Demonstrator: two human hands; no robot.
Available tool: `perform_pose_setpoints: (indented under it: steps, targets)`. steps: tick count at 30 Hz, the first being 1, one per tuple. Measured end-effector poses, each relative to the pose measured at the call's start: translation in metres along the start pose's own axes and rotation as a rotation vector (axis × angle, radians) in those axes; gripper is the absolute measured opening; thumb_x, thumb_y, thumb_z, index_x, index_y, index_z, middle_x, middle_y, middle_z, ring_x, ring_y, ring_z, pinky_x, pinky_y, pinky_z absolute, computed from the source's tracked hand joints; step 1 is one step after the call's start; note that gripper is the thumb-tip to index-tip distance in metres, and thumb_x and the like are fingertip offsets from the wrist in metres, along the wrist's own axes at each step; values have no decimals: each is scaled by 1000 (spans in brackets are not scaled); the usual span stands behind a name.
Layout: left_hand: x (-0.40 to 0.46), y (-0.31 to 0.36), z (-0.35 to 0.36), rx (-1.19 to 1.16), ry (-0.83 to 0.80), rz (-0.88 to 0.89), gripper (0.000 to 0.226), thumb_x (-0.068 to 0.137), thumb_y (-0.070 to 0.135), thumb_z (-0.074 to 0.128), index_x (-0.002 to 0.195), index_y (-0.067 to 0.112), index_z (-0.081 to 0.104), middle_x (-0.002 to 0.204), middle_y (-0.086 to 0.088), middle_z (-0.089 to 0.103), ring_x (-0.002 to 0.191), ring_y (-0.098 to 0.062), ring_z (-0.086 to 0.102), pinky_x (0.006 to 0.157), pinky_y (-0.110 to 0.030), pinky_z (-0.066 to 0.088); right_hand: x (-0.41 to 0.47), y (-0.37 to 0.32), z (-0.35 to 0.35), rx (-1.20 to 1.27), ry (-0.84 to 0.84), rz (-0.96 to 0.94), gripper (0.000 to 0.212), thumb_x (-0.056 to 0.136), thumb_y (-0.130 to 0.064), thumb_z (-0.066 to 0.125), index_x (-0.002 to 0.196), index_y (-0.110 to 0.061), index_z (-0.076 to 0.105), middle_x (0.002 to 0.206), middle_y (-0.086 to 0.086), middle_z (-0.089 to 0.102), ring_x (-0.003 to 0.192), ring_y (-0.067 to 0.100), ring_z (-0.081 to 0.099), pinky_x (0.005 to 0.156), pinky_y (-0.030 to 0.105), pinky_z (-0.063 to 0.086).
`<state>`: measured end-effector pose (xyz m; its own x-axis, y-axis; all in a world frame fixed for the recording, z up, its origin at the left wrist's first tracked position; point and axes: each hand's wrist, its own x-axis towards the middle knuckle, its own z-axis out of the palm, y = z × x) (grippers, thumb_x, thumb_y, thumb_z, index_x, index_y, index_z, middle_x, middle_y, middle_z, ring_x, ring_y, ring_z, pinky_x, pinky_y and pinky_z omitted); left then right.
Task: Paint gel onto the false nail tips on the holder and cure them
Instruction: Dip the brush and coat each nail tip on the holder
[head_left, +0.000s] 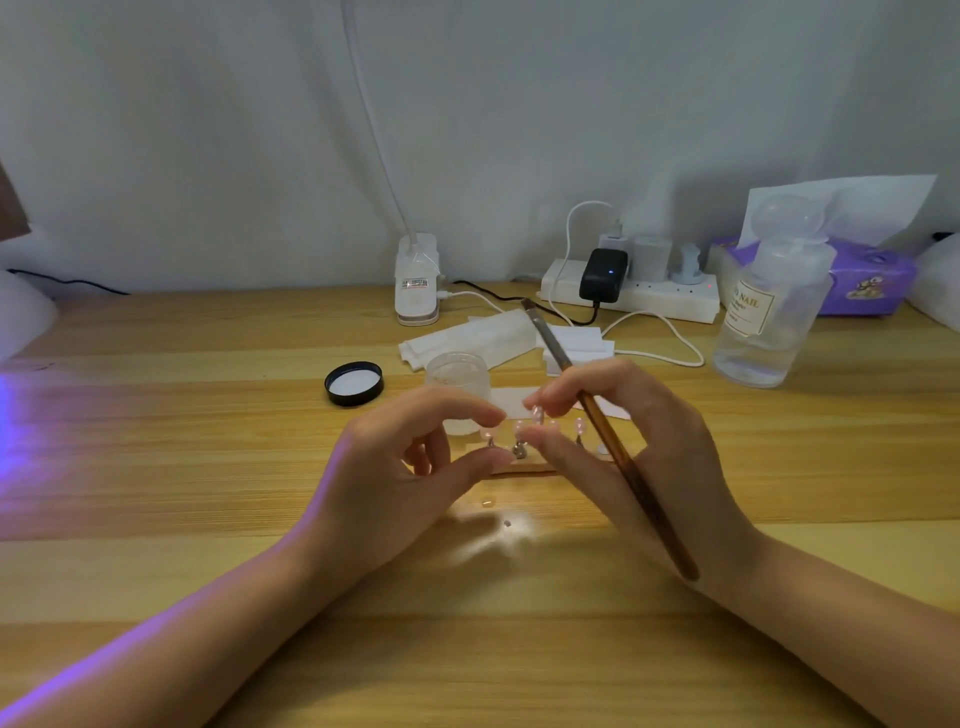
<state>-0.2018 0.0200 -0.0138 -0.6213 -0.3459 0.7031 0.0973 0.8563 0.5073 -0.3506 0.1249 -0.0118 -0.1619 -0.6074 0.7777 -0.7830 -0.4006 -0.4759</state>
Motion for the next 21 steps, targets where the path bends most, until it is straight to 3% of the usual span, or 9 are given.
perform_pose_setpoints:
  steps: [5, 10, 14, 17, 21]
  targets:
    - [1, -6, -4, 42, 19, -55, 26, 70, 21, 70, 94, 14, 63, 90, 8, 62, 59, -13, 52, 48, -28, 46, 19, 6, -26, 15, 13, 154, 19, 75, -30, 65, 90, -24, 54, 89, -10, 63, 83, 2, 59, 77, 9, 45]
    - [1, -11, -5, 82, 7, -53, 28, 73, 24, 75, 97, 19, 61, 93, 13, 60, 67, -7, 48, 45, -23, 42, 28, 19, -49, 0, -96, 215, 24, 72, -36, 64, 89, -24, 54, 84, -10, 65, 79, 4, 62, 77, 12, 47]
    - [-2, -14, -4, 123, -37, -86, 35, 70, 21, 75, 100, 26, 58, 84, 23, 59, 53, -1, 40, 48, -6, 33, 24, 27, -58, 13, -247, 298, 35, 65, -43, 67, 88, -18, 57, 80, -3, 66, 75, 9, 65, 75, 23, 53]
    - [-4, -16, -3, 84, -84, -138, 36, 69, 36, 70, 102, 33, 57, 92, 17, 62, 45, -3, 33, 46, -5, 28, 18, 31, -57, 40, -359, 340, 36, 64, -43, 68, 89, -19, 57, 82, -1, 67, 77, 11, 66, 76, 32, 55]
    - [-6, -17, -2, 51, -67, -225, 34, 66, 43, 68, 97, 36, 59, 88, 19, 64, 43, -4, 32, 45, -5, 28, 14, 35, -53, 56, -406, 377, 33, 65, -37, 72, 89, -19, 58, 82, -1, 67, 78, 11, 67, 79, 35, 54]
